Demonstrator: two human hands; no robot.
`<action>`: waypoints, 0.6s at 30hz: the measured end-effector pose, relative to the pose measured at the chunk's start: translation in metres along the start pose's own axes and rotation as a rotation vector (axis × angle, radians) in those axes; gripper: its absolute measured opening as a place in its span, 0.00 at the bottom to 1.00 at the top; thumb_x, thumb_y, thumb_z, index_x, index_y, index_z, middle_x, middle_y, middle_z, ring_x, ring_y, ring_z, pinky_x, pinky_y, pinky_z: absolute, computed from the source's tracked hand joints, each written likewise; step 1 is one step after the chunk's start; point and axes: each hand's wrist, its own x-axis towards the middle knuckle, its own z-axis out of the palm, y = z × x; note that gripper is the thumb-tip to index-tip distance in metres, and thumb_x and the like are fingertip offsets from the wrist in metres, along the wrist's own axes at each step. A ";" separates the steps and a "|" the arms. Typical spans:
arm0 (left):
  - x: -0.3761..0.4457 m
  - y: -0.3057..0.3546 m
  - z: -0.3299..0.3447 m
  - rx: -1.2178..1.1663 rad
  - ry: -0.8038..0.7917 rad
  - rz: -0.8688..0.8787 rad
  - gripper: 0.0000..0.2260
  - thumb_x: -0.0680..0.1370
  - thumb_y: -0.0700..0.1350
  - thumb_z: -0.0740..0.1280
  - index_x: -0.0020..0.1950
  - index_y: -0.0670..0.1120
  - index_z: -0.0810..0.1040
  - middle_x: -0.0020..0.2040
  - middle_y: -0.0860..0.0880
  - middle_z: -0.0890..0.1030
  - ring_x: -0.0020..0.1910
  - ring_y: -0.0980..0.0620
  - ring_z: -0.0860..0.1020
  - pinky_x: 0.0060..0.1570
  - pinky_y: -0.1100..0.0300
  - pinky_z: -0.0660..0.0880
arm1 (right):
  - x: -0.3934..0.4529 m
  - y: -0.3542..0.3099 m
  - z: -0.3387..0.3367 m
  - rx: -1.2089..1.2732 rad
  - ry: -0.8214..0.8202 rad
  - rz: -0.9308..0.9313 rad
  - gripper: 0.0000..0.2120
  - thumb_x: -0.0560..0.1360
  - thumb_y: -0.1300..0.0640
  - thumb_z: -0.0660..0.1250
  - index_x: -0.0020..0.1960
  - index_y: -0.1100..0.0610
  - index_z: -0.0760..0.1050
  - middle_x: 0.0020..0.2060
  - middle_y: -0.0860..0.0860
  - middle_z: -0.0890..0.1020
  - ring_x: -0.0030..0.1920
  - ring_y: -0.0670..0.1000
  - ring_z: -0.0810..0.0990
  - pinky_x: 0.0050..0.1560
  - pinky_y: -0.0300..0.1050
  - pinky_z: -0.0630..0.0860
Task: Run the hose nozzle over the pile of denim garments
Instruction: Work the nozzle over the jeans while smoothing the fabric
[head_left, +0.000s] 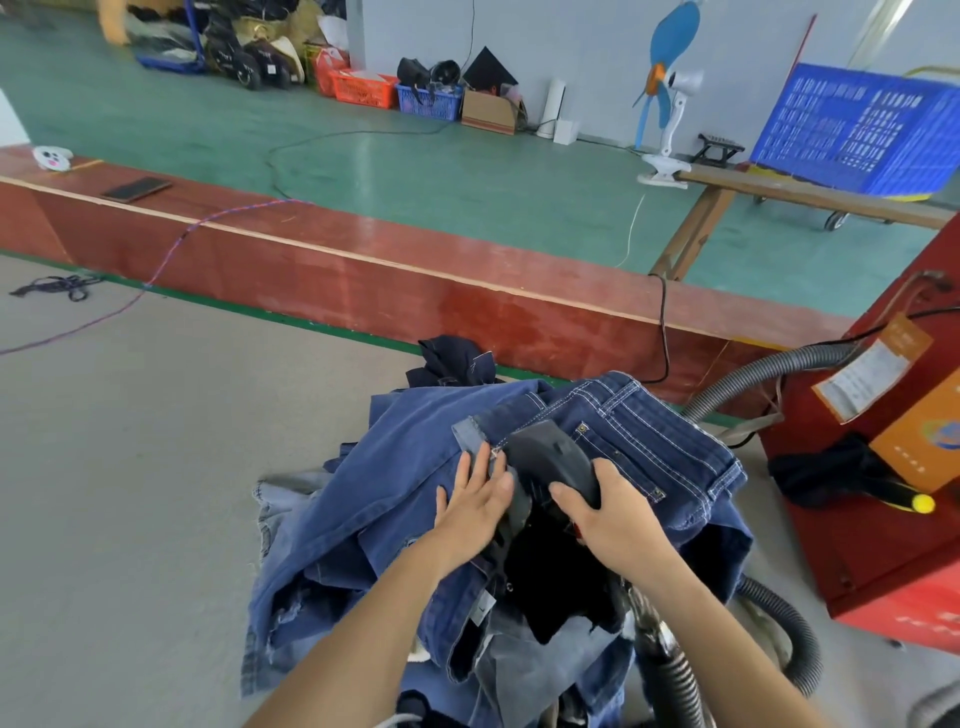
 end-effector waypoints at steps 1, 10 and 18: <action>0.000 -0.001 0.000 0.005 0.005 -0.005 0.23 0.83 0.58 0.42 0.78 0.58 0.44 0.78 0.59 0.36 0.75 0.58 0.33 0.72 0.47 0.32 | 0.000 -0.001 0.001 0.001 0.019 0.022 0.13 0.78 0.47 0.63 0.51 0.57 0.68 0.36 0.49 0.78 0.38 0.52 0.78 0.41 0.48 0.73; 0.003 -0.003 0.005 0.200 0.034 0.001 0.34 0.79 0.65 0.52 0.78 0.58 0.39 0.77 0.57 0.33 0.75 0.54 0.32 0.73 0.41 0.38 | -0.012 -0.020 -0.039 -0.256 0.218 -0.108 0.17 0.76 0.33 0.56 0.52 0.46 0.63 0.32 0.45 0.78 0.34 0.47 0.77 0.30 0.43 0.68; -0.004 0.006 0.008 0.232 0.072 -0.051 0.57 0.64 0.75 0.64 0.77 0.54 0.33 0.76 0.59 0.31 0.76 0.53 0.32 0.73 0.38 0.42 | -0.034 -0.019 -0.031 -0.569 0.040 -0.173 0.21 0.76 0.32 0.56 0.51 0.50 0.64 0.40 0.47 0.78 0.44 0.54 0.80 0.37 0.46 0.69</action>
